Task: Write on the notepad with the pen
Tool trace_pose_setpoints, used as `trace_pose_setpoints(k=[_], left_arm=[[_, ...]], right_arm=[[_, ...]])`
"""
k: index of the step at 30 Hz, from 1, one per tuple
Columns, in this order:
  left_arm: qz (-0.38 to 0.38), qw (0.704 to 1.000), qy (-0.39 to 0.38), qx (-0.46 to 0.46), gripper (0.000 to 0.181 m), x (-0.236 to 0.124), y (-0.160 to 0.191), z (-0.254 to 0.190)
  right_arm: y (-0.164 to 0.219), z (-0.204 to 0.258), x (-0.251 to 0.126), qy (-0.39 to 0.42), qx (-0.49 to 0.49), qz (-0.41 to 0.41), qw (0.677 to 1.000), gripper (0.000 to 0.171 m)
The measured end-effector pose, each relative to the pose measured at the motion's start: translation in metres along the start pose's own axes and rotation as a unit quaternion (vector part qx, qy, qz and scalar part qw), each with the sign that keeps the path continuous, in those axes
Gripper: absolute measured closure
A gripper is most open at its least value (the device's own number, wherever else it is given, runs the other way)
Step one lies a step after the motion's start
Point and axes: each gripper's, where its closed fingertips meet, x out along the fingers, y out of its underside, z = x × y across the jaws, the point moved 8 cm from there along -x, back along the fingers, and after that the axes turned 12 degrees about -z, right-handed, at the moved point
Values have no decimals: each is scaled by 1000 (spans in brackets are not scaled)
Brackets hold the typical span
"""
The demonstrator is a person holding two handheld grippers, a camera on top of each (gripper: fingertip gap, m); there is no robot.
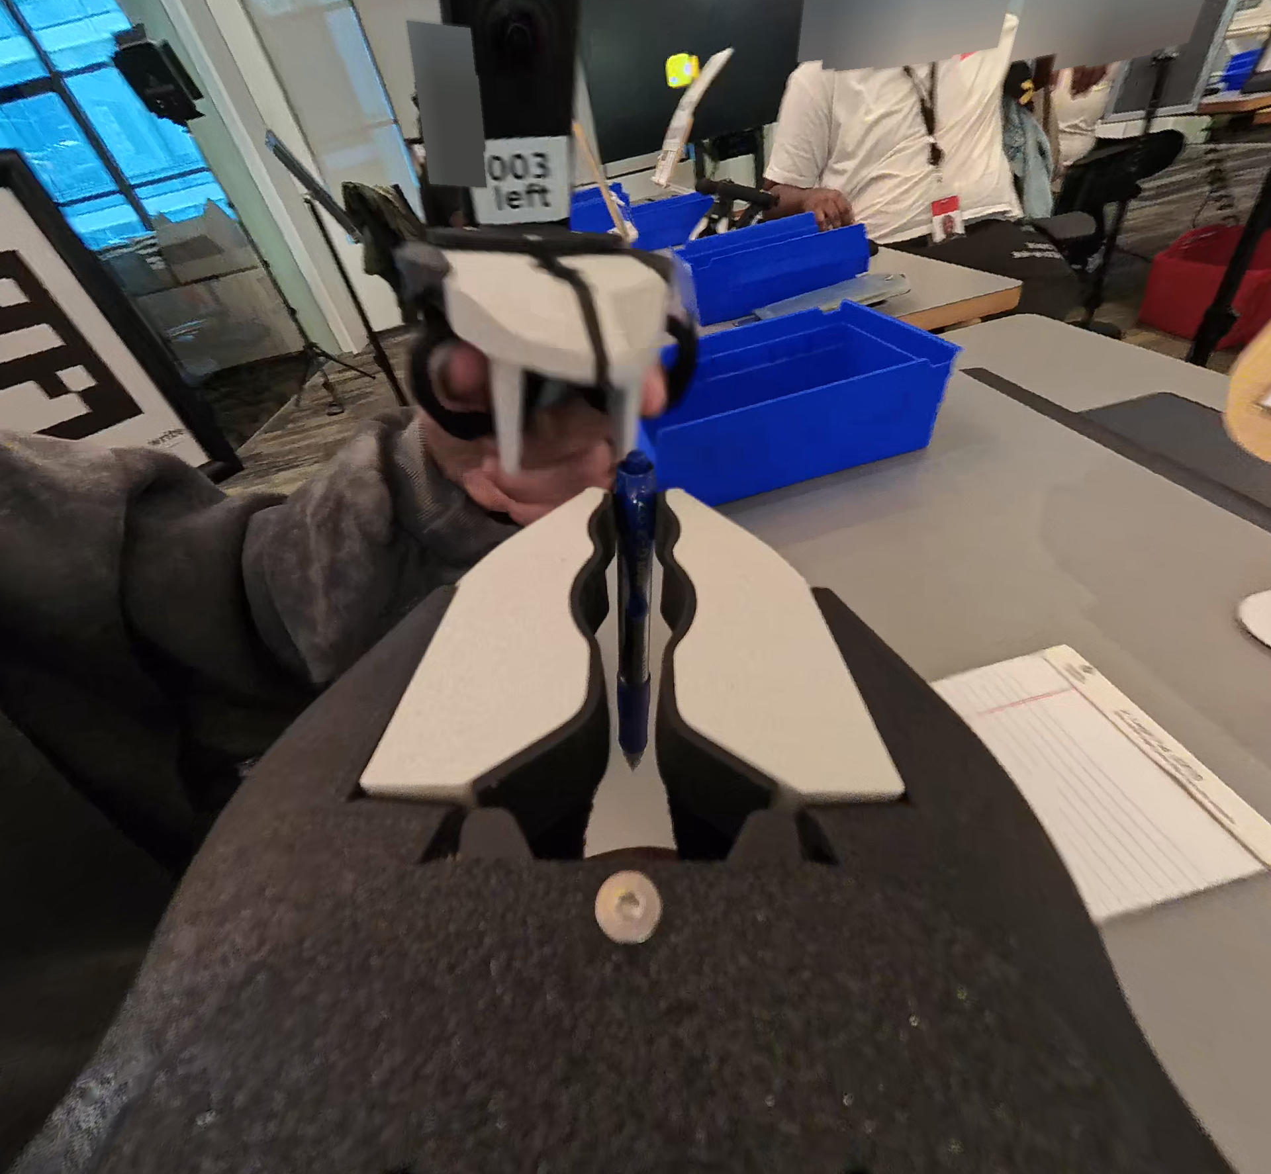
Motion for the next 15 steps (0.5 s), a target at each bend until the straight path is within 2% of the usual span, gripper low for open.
trace_pose_setpoints(k=[1,3,4,6,8,11,15], left_arm=[[-28,1000,-7,-3,181,-5,-6,0],[-54,996,-67,8,180,-20,-10,5],[-51,992,-116,17,168,-29,-7,11],[-9,974,-222,34,151,-49,10,25],[28,956,-288,45,137,-67,32,34],[60,943,-326,31,135,-89,67,38],[70,940,-333,-20,136,-109,101,40]], right_arm=[[0,-5,-2,15,-7,4,1000,160],[-1,-10,-7,26,-18,4,999,160],[0,-11,-9,28,-29,1,999,160],[2,-13,-13,33,-49,-8,998,160],[6,-18,-15,41,-69,-24,997,160],[13,-29,-13,59,-90,-30,994,161],[18,-54,0,72,-55,-19,996,160]])
